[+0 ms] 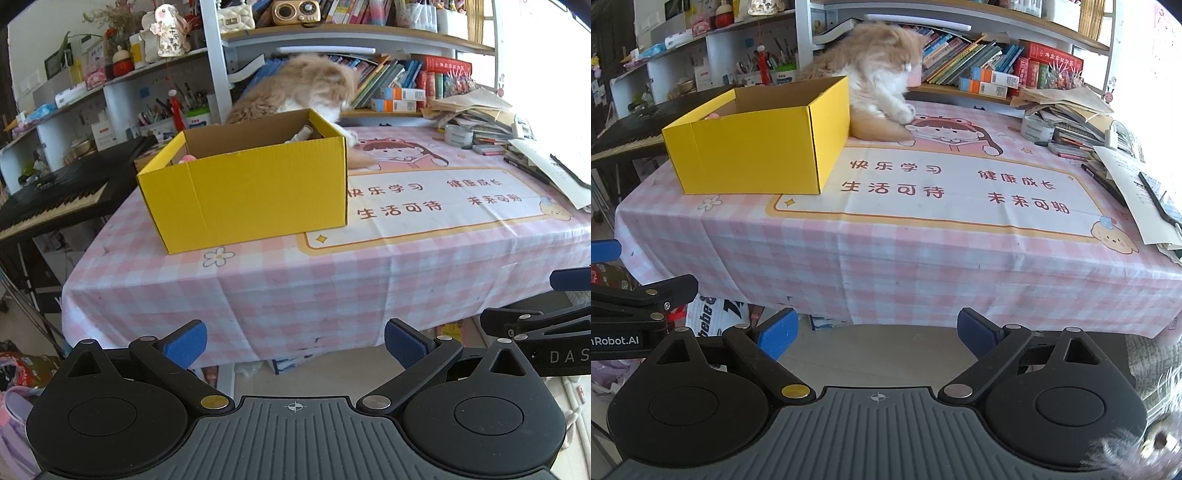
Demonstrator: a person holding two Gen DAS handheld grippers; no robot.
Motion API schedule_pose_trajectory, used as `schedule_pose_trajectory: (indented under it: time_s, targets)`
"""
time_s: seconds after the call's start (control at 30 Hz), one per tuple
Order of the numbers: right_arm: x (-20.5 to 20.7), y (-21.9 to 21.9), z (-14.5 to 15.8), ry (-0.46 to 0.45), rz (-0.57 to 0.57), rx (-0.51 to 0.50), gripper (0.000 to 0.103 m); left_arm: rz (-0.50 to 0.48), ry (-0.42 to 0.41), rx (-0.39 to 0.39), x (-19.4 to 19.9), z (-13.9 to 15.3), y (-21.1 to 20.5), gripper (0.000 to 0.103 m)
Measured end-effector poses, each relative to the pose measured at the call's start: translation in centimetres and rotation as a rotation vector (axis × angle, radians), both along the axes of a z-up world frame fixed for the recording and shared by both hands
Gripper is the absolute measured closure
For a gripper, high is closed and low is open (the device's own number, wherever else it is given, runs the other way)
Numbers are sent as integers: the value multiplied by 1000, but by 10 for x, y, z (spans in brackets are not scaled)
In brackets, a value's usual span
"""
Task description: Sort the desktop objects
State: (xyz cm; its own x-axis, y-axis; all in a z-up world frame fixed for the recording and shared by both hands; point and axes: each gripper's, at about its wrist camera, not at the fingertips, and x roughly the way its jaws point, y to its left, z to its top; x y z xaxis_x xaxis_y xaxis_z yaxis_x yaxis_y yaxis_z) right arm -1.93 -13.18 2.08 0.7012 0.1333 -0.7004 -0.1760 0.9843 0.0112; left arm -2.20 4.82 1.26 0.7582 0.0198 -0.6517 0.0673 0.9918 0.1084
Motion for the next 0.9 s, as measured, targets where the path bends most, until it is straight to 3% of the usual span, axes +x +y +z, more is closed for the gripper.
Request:
schedule_pose_trajectory:
  time_s: [0.73, 0.9]
  targets:
    - [10, -3, -3, 22, 3, 6, 10, -5, 12, -13, 8, -3, -3, 0]
    - [12, -4, -4, 28, 9, 2, 10, 5, 55, 18, 16, -8, -6, 0]
